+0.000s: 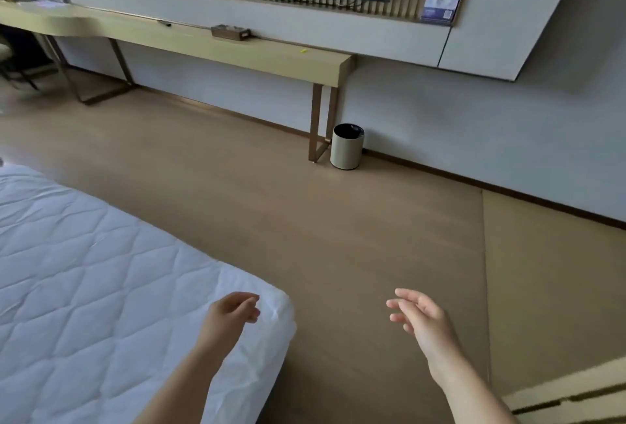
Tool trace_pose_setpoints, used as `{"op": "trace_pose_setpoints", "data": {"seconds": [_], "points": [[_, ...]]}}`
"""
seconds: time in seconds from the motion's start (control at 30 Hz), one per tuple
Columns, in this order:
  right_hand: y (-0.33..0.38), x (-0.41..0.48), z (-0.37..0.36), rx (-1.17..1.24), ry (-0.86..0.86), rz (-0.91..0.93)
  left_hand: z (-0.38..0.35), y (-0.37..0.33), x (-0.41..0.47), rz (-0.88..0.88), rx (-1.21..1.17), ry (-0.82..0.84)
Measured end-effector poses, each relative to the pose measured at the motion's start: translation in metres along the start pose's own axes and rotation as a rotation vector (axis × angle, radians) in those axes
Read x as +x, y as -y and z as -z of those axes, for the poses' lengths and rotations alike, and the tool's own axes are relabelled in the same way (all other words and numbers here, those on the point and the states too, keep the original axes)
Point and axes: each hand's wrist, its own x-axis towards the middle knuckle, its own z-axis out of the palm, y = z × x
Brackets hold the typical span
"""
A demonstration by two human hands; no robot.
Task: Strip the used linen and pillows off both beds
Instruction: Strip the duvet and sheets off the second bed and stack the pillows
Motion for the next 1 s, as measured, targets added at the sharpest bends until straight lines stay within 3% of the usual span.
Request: {"op": "trace_pose_setpoints", "data": {"seconds": [0.3, 0.6, 0.8, 1.0], "points": [[0.087, 0.215, -0.044, -0.054, 0.149, 0.040, -0.031, -0.035, 0.150, 0.111, -0.148, -0.234], [0.177, 0.414, -0.123, -0.117, 0.221, 0.028, -0.025, -0.148, 0.370, 0.071, -0.260, -0.355], [0.218, 0.527, -0.213, -0.177, 0.319, -0.016, 0.010, -0.192, 0.490, 0.059, -0.293, -0.449], [0.270, 0.648, -0.345, -0.275, 0.518, 0.031, 0.061, -0.205, 0.584, 0.137, -0.381, -0.691]]}}
